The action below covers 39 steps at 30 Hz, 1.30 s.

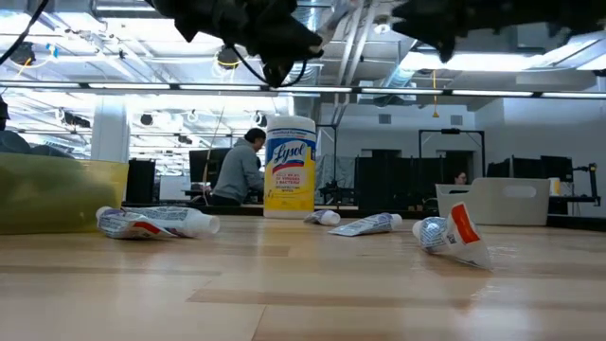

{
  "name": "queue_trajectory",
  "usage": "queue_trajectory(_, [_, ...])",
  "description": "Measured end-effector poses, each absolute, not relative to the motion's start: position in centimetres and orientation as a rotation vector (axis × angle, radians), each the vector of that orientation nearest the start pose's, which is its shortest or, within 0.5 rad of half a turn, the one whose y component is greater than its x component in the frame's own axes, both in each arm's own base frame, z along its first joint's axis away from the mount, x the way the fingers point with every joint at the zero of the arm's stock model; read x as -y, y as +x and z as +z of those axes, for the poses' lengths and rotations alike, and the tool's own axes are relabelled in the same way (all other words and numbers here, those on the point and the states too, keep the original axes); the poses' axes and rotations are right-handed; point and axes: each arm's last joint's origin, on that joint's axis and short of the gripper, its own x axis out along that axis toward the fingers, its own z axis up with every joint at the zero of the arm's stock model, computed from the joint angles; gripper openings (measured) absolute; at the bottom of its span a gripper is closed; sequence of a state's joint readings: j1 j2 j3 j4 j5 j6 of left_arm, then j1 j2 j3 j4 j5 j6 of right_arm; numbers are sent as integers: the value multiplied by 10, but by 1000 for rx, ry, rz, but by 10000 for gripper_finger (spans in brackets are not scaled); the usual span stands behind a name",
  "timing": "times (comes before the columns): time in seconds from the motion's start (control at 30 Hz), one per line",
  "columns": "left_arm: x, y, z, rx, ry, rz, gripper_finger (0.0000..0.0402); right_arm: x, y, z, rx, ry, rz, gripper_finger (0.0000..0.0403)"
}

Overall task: Pick & Place Travel size toiletries
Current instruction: Put the white toothpaste into the gray bin

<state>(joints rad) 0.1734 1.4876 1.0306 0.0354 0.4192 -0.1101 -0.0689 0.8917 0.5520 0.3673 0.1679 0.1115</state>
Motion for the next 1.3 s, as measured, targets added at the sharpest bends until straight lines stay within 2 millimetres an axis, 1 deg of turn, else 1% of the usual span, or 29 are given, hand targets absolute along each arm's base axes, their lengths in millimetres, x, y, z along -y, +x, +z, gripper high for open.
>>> queue_trajectory(0.13, [-44,328,275,-409,-232,-225,53,18,224,299,35,104,-133,137])
queue_trajectory(0.3, [-44,328,275,-408,-238,-226,53,17,249,310,19,104,-19,165])
queue_trajectory(0.5, [-44,328,275,-403,-237,-226,55,16,267,318,13,103,67,204])
queue_trajectory(0.6, [-44,328,275,-402,-236,-226,55,15,270,319,11,103,87,210])
queue_trajectory(0.7, [-44,328,276,-396,-234,-227,55,15,270,317,-8,105,88,207])
queue_trajectory(1.0, [-43,331,283,-318,-216,-280,56,15,270,316,-19,96,87,176])
queue_trajectory(1.3, [-43,331,284,-315,-215,-281,56,16,270,316,-19,81,87,133])
